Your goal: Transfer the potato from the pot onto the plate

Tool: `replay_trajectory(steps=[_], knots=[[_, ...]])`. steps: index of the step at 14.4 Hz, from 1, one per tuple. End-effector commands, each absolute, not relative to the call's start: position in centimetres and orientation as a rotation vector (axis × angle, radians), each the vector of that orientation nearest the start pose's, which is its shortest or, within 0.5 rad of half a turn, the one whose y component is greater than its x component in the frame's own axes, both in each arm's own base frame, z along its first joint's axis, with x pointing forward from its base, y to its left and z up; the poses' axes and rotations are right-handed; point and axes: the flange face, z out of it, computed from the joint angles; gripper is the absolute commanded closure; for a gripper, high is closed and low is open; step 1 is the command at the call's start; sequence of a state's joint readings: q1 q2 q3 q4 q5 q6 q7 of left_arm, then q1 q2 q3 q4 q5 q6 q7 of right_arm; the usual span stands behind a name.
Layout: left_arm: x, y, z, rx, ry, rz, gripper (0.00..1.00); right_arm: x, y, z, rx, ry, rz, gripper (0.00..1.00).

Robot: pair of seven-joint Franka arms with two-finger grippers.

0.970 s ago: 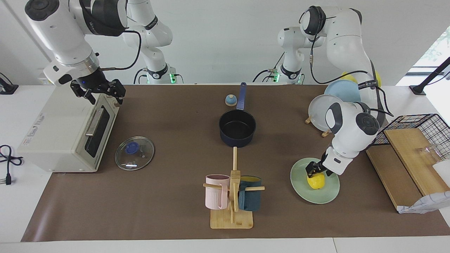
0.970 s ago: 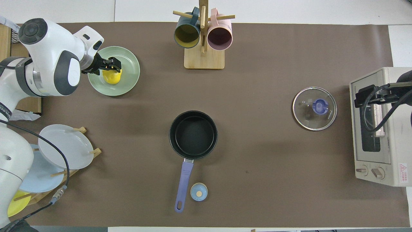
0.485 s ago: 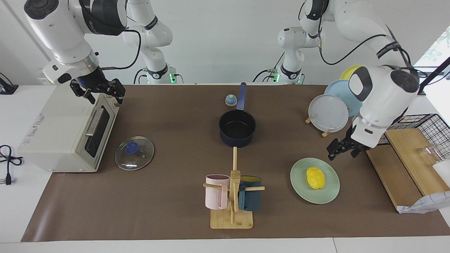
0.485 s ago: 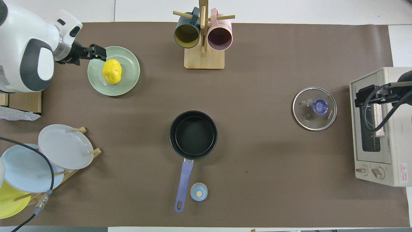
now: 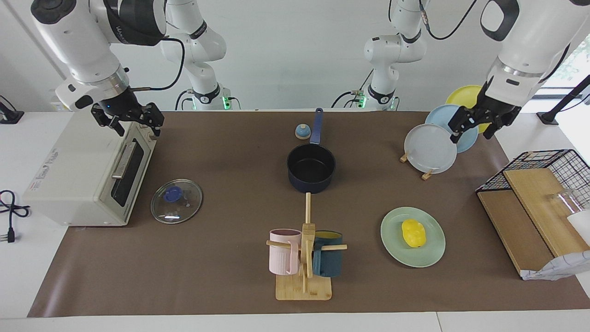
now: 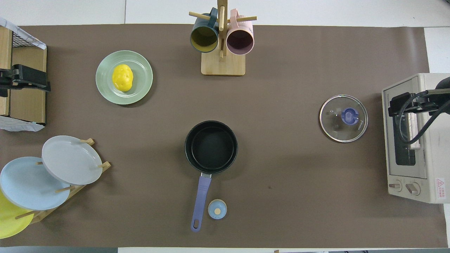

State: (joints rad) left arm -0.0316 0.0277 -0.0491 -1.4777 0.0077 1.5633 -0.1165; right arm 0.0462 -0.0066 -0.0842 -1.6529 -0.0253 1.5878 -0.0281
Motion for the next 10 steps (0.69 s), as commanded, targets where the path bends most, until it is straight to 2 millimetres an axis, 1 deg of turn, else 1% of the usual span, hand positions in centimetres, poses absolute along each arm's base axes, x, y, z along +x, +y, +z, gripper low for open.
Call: replay_trajectory(steps=[1,2,3,5,7,8,9,10], knots=[[52.4,-3.9,65.8,-3.112,0.008,0.006,0.0,54.6,-2.5,59.4,-3.151,0.035,0.08,0.0],[51.3,-3.9,65.6,-3.111,0.011,0.025,0.0,54.6,-2.5,59.4,-3.151,0.035,0.08,0.0],[50.4,-4.1,64.7,-3.108,0.018,0.053,0.0,54.6,-2.5,59.4,-3.151,0.035,0.08,0.0],[49.4,-4.6,63.1,-3.105,0.033,0.063,0.0,54.6,-2.5,59.4,-3.151,0.035,0.08,0.0],[49.6,-4.9,62.9,-3.111,0.035,0.018,0.0,54.6,-2.5,59.4,-3.151,0.038,0.08,0.0],[49.8,-4.8,63.2,-3.117,0.033,0.004,0.0,54.6,-2.5,59.4,-3.151,0.035,0.08,0.0],[50.2,-5.0,64.3,-3.127,0.028,-0.03,0.0,54.6,-2.5,59.4,-3.151,0.035,0.08,0.0],[51.2,-5.5,64.8,-3.14,0.041,-0.027,0.0,54.6,-2.5,59.4,-3.151,0.035,0.08,0.0]])
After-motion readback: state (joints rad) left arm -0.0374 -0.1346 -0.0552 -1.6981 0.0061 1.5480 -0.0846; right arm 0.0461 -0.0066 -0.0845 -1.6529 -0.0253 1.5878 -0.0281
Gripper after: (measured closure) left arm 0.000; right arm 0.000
